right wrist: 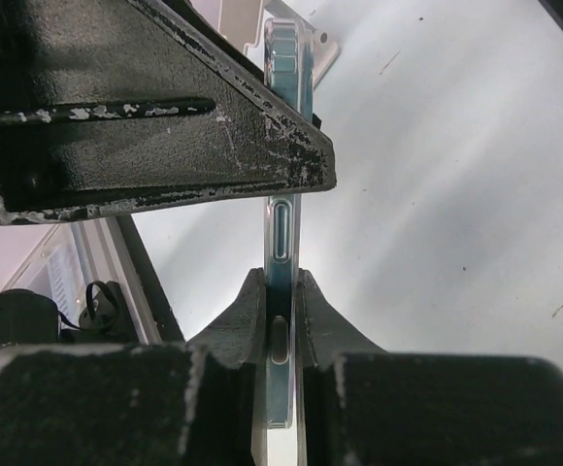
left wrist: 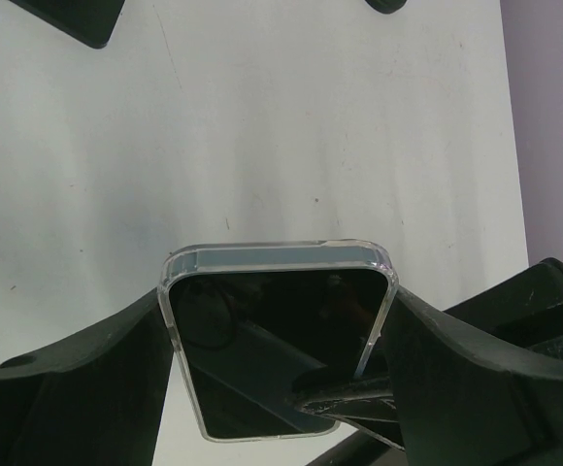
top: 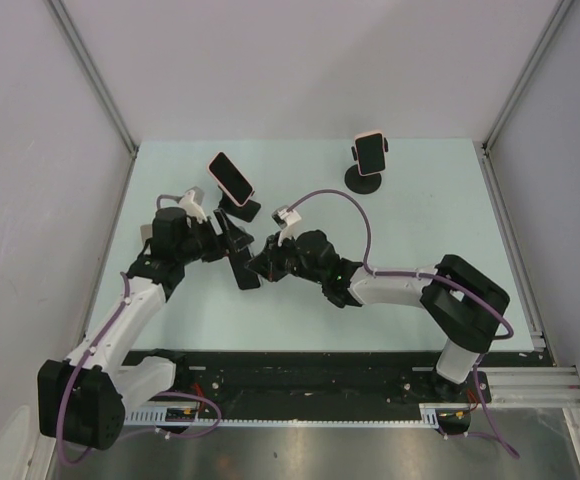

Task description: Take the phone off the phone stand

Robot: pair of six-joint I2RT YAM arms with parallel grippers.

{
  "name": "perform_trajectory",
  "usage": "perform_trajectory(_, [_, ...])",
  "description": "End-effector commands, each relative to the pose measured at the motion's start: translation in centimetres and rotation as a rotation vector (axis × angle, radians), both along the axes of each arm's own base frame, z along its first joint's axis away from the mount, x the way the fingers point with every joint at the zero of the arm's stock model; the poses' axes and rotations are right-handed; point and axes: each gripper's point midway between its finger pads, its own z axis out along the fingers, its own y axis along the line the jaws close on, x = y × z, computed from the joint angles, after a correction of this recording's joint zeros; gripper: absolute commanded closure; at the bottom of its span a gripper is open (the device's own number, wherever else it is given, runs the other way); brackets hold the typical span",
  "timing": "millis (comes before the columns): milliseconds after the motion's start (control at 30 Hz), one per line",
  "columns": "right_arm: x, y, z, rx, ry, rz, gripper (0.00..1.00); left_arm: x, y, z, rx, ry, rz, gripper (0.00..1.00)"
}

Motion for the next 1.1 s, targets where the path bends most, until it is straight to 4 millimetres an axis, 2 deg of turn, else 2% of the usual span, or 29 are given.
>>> perform_trajectory(0, [-0.2, 0.1, 2.9, 0.02, -0.009, -0.008, 1.0, 0.5, -0.8, 3.7, -0.005, -0.15, -0.05, 0.46])
perform_trajectory(33, [-0.2, -0.3, 3.4, 0.022, -0.002, -0.018, 1.0, 0.5, -0.6, 3.8, -0.002, -0.158, -0.046, 0.36])
perform_trajectory(67, [-0.3, -0.8, 2.9, -0.005, 0.021, -0.025, 1.0, 0.4, -0.5, 4.3, 0.004, -0.181, -0.043, 0.21])
perform_trajectory(133, [-0.2, -1.9, 3.3, -0.012, 0.035, -0.048, 1.0, 0.5, 0.0, 4.8, 0.034, -0.217, -0.028, 0.09])
perform_trajectory(167, [-0.3, -2.6, 2.7, -0.03, 0.068, -0.06, 1.0, 0.4, 0.2, 5.6, 0.044, -0.249, -0.021, 0.01])
perform_trajectory(300, [0.3, -6.3, 2.5, -0.027, 0.125, -0.13, 1.0, -0.7, 1.3, 6.5, 0.105, -0.305, 0.002, 0.0])
perform_trajectory(333, [1.0, -8.1, 1.3, -0.045, 0.151, -0.175, 1.0, -1.2, 1.7, 6.6, 0.125, -0.306, 0.013, 0.0])
perform_trajectory(367, [1.1, -9.3, 2.1, -0.024, 0.163, -0.201, 1.0, -1.6, 1.9, 6.5, 0.141, -0.308, 0.014, 0.0])
perform_trajectory(400, [1.6, -10.6, 1.9, -0.022, 0.179, -0.235, 1.0, -2.1, 2.1, 6.1, 0.174, -0.3, 0.006, 0.0])
perform_trajectory(433, [2.7, -12.4, 1.6, -0.016, 0.195, -0.29, 1.0, -2.4, 2.6, 6.4, 0.194, -0.318, 0.026, 0.0])
perform_trajectory(500, [3.0, -15.6, 1.4, 0.017, 0.238, -0.367, 1.0, -3.1, 3.0, 6.2, 0.236, -0.325, 0.029, 0.0])
perform_trajectory(533, [4.5, -18.1, 1.4, 0.042, 0.252, -0.444, 1.0, -3.4, 3.5, 6.9, 0.25, -0.359, 0.058, 0.0])
perform_trajectory(600, [4.9, -21.1, 1.5, 0.091, 0.288, -0.527, 1.0, -3.9, 3.8, 6.7, 0.276, -0.383, 0.066, 0.0])
perform_trajectory(633, [5.5, -22.7, 1.4, 0.106, 0.298, -0.574, 1.0, -4.2, 4.2, 7.3, 0.283, -0.415, 0.086, 0.0])
perform_trajectory(667, [6.6, -25.3, 1.1, 0.119, 0.315, -0.658, 1.0, -4.1, 5.0, 7.2, 0.305, -0.422, 0.125, 0.0])
perform_trajectory(733, [7.3, -28.3, 1.2, 0.171, 0.345, -0.756, 1.0, -4.4, 5.8, 7.8, 0.332, -0.459, 0.156, 0.0])
perform_trajectory(767, [8.2, -30.8, 1.4, 0.205, 0.352, -0.834, 1.0, -4.3, 6.5, 7.9, 0.361, -0.472, 0.178, 0.0])
perform_trajectory(867, [9.1, -34.0, 1.3, 0.286, 0.372, -0.949, 1.0, -4.6, 7.1, 8.6, 0.386, -0.506, 0.203, 0.0])
perform_trajectory(900, [9.5, -35.9, 0.9, 0.308, 0.38, -1.012, 1.0, -4.6, 7.4, 8.6, 0.394, -0.508, 0.218, 0.0])
perform_trajectory(933, [9.9, -37.1, 1.0, 0.343, 0.38, -1.049, 1.0, -4.7, 7.6, 8.8, 0.397, -0.517, 0.23, 0.0])
perform_trajectory(967, [10.2, -38.0, 1.0, 0.384, 0.391, -1.088, 1.0, -4.7, 7.9, 8.5, 0.408, -0.516, 0.24, 0.0])
perform_trajectory(1000, [10.6, -40.0, 0.7, 0.416, 0.397, -1.152, 1.0, -4.7, 8.3, 8.5, 0.418, -0.517, 0.263, 0.0])
perform_trajectory(1033, [10.9, -40.5, 0.4, 0.437, 0.394, -1.171, 1.0, -4.7, 8.5, 8.5, 0.425, -0.519, 0.274, 0.0])
perform_trajectory(1067, [11.3, -42.0, 0.3, 0.472, 0.39, -1.224, 1.0, -4.8, 8.7, 8.2, 0.432, -0.517, 0.281, 0.0])
